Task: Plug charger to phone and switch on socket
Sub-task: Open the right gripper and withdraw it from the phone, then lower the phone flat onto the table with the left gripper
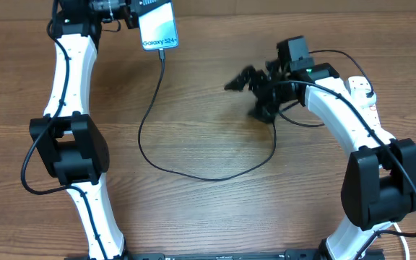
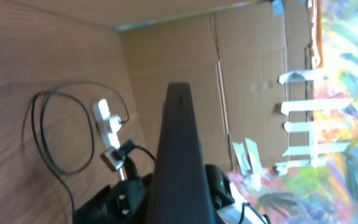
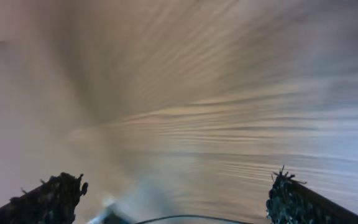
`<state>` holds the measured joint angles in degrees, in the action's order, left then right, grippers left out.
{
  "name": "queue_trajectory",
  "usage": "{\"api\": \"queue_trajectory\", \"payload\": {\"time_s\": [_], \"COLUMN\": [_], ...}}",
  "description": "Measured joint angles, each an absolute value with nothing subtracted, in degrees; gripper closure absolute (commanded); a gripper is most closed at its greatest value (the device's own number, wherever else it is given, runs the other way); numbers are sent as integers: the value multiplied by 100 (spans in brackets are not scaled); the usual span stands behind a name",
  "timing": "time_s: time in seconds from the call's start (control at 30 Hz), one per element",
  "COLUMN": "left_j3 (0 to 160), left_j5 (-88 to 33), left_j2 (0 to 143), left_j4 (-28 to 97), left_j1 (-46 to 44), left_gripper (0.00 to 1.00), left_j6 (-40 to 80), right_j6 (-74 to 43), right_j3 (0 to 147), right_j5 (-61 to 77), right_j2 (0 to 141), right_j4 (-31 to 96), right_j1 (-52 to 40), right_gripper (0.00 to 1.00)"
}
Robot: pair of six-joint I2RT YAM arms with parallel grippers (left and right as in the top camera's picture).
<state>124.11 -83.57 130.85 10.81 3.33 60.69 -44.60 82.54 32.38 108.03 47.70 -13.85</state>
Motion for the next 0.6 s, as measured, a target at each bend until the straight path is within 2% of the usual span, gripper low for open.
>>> {"api": "queue_trajectory", "payload": {"time_s": [0.13,0.27,0.4,0.6], "left_j3": [12429,12416,12422,12411], "left_j5": [-8114,-7078,-5728,-3726], "left_j2": [13085,13082,13085,13085], "left_j4": [2364,4737,6071,6853], "left_j1": [246,102,-71,-670], "left_gripper": [96,96,96,96], "left_j6": [5321,3870,2947,2156], "right_j6": [-4217,-3946,-3607,-3140], "right_j3": [8248,8248,8248,8248], "right_j5": [2193,1662,1739,2620], "right_j2": [10803,10803,10803,10803], "right_j4": [5601,5776,5642,4939], "right_j1": [-1372,-1321,-1319,-1321], "right_gripper": [2,2,2,2]}}
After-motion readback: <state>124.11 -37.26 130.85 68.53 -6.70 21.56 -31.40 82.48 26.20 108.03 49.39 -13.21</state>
